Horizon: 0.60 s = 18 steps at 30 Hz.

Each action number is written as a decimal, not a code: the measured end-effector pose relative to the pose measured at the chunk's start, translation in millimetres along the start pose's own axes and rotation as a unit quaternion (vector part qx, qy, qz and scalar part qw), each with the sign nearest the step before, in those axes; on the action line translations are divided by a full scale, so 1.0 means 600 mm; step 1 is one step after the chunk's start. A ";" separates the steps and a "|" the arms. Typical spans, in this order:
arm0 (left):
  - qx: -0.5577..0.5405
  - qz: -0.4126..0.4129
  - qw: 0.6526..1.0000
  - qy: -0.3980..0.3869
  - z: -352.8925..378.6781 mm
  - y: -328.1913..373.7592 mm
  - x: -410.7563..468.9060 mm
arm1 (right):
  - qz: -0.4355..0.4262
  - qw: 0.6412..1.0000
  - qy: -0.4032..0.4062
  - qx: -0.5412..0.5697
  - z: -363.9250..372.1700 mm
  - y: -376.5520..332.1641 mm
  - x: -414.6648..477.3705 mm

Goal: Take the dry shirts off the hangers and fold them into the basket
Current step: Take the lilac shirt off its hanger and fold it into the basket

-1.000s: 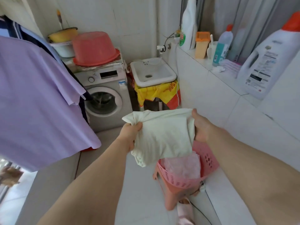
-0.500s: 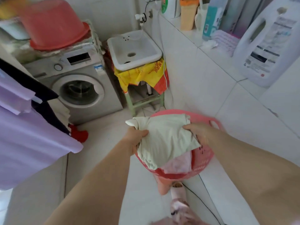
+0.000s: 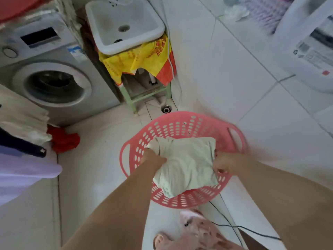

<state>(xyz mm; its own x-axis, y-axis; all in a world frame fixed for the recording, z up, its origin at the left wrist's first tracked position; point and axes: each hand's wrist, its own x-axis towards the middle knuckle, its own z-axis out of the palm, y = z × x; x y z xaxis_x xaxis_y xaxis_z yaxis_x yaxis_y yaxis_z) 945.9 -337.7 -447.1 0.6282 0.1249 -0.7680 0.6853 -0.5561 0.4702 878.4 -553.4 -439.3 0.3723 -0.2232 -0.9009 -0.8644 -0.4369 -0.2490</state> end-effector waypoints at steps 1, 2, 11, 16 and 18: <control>0.056 -0.005 0.998 0.033 0.000 0.004 0.003 | -0.005 0.997 0.011 -0.076 -0.001 0.005 0.005; 0.085 -0.013 0.995 0.057 0.008 0.006 0.010 | -0.009 0.994 0.019 -0.112 -0.008 0.009 0.006; 0.047 -0.009 0.998 0.036 -0.003 0.031 0.022 | -0.078 0.992 -0.010 -0.103 -0.014 -0.064 0.025; 0.008 0.002 0.999 0.051 -0.049 0.038 0.003 | -0.112 0.991 -0.011 -0.070 0.011 -0.128 0.021; -0.016 -0.004 0.998 0.054 -0.065 0.029 -0.001 | -0.122 0.990 -0.014 -0.068 0.025 -0.142 0.016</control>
<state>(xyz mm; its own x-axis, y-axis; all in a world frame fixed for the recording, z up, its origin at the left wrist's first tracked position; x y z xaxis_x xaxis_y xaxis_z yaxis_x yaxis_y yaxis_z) 972.0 -315.2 -421.4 0.6568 0.2184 -0.7218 0.7016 -0.5277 0.4788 951.0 -505.4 -432.1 0.5529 -0.0740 -0.8300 -0.6959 -0.5888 -0.4111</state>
